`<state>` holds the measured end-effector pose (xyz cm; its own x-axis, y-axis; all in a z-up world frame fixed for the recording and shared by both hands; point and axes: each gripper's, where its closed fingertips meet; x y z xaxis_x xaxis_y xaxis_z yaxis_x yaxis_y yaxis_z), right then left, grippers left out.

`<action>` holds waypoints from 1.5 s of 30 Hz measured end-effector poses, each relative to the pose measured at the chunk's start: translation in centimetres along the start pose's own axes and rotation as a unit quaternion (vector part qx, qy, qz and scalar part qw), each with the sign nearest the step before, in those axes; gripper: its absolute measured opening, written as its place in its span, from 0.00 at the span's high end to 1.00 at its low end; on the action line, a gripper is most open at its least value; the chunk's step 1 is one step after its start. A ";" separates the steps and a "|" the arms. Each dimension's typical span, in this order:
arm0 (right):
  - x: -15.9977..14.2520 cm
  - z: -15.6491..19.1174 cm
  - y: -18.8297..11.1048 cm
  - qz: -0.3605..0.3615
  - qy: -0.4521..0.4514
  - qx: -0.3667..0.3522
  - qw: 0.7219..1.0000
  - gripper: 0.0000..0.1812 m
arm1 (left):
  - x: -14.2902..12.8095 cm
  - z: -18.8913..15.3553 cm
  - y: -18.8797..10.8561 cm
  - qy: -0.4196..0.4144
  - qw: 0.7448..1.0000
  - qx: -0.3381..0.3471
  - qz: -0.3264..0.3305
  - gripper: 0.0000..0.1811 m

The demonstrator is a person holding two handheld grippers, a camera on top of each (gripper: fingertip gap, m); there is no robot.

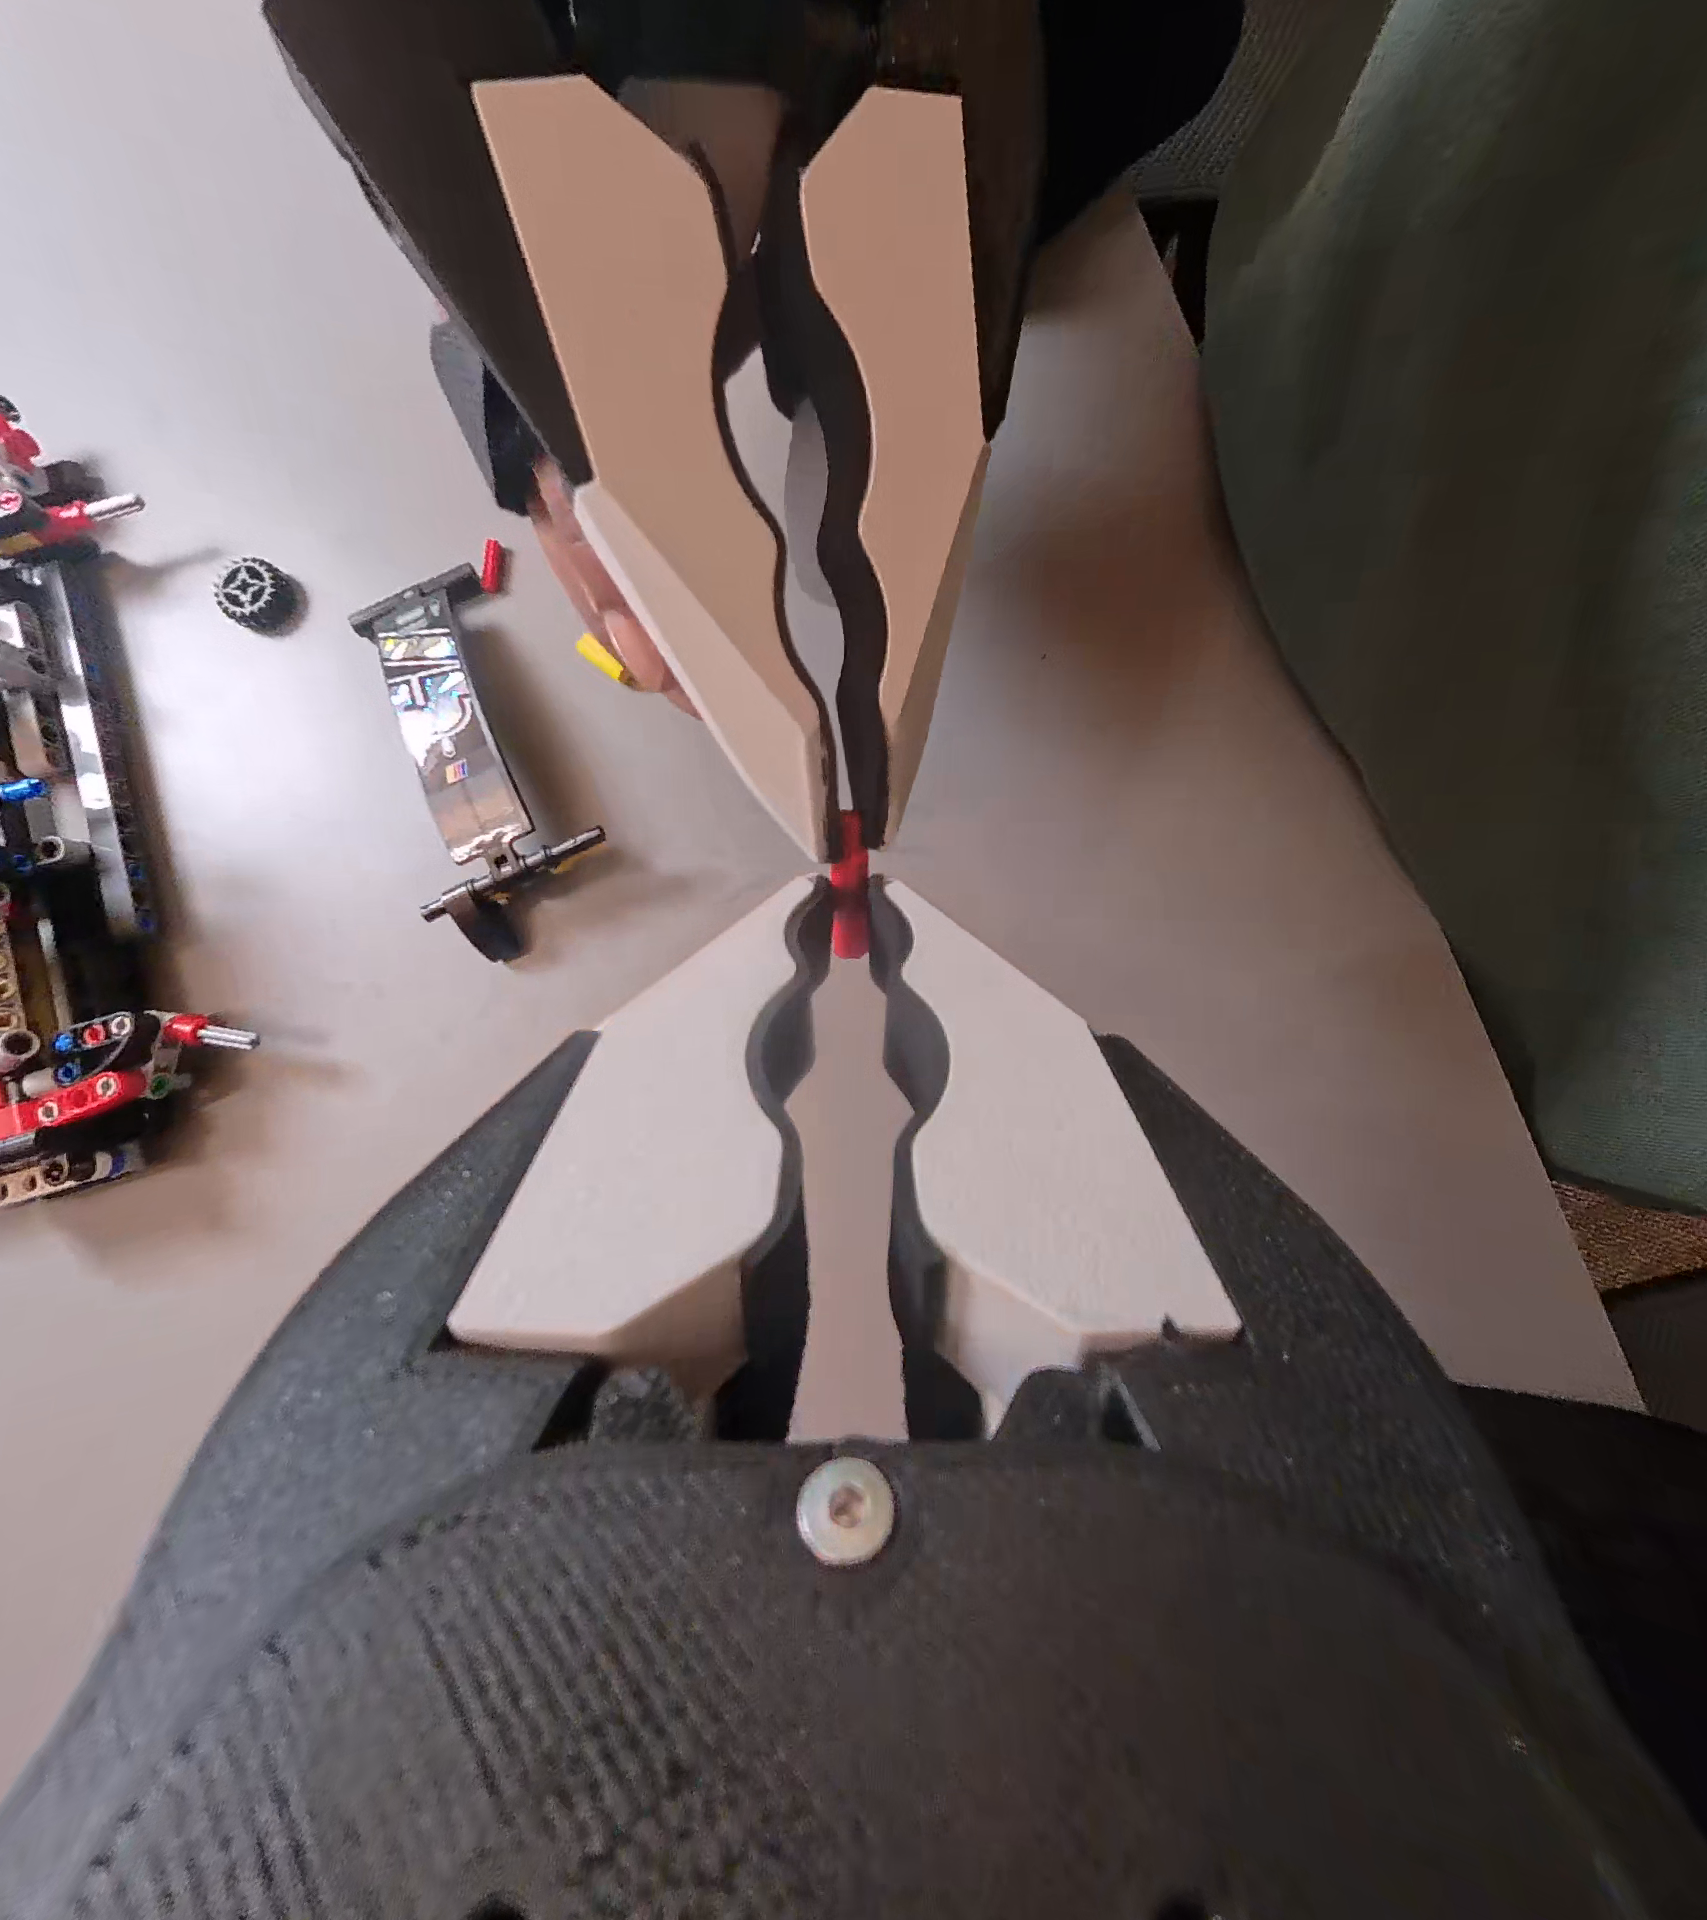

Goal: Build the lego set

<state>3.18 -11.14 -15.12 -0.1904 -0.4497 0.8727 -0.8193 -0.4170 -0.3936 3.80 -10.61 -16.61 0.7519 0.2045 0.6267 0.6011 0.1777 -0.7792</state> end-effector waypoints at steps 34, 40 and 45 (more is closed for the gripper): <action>0.8 -5.0 -6.0 -0.179 0.135 -0.006 0.975 1.00 | 2.6 3.2 -3.3 -0.105 0.928 0.054 -0.353 0.97; 0.6 -5.0 -5.9 -0.198 0.161 -0.003 0.967 1.00 | 2.2 3.1 -2.2 -0.124 0.921 0.038 -0.369 0.98; 0.5 -4.1 -4.6 -0.194 0.167 0.013 0.967 1.00 | 2.4 3.1 -1.7 -0.125 0.921 0.039 -0.368 0.98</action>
<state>4.64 -6.17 -11.64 -0.0388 0.0229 0.9990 -0.8511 -0.5246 -0.0211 3.69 -7.42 -13.74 0.0583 0.2145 0.9750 0.8946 0.4221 -0.1463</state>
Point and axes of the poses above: each gripper's, where its closed fingertips meet, y out along the fingers, x out of its top, z = x × y across the jaws
